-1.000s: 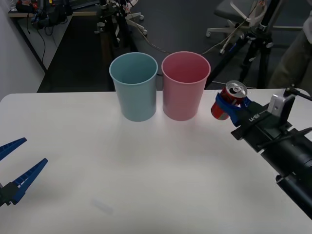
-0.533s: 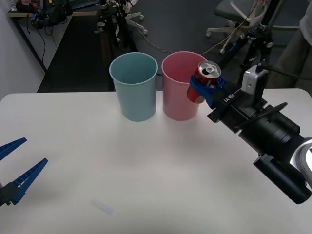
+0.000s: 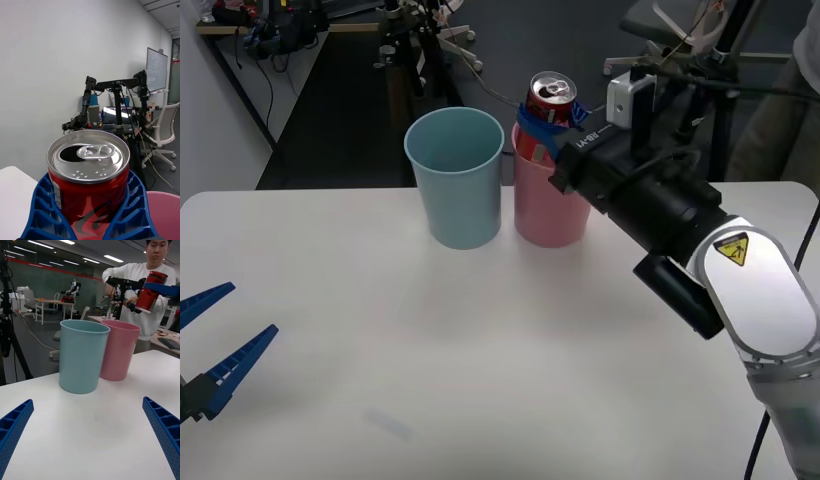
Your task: Grasp the object on the table and drop it into the matching bin: aluminum can to the light blue bin, PET bottle to the pink bin.
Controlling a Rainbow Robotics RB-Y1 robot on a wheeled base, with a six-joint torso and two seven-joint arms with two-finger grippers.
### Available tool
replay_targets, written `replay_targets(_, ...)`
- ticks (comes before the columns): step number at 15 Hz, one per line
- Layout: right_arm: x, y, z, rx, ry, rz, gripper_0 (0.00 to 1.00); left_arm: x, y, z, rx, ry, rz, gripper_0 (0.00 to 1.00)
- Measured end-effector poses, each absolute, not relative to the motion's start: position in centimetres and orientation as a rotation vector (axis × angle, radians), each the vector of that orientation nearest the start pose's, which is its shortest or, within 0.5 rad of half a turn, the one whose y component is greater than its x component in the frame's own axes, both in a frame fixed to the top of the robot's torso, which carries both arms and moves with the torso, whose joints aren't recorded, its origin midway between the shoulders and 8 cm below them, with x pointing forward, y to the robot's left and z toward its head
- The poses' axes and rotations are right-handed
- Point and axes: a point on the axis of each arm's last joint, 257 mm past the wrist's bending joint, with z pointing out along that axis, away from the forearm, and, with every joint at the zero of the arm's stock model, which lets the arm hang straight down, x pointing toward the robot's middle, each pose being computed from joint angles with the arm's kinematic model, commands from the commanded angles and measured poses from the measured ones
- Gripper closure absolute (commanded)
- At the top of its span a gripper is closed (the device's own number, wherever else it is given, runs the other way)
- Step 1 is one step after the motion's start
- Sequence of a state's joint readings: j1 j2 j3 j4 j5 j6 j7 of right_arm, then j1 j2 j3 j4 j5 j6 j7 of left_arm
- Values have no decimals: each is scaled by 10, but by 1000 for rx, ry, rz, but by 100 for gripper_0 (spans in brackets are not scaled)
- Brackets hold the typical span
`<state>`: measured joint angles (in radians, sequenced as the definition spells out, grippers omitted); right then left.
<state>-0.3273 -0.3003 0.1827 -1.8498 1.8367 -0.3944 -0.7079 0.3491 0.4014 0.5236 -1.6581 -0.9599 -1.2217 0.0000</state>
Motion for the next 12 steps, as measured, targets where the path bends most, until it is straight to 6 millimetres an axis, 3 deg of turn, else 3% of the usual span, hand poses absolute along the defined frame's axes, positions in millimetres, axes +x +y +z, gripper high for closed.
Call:
replay_targets(6, 576, -6, 6, -505, 1287, 524, 100, 342, 330, -169, 465, 1441, -567, 0)
replay_targets(12, 613, 32, 1, -487, 1336, 540, 100, 342, 330, -169, 465, 1441, -567, 0)
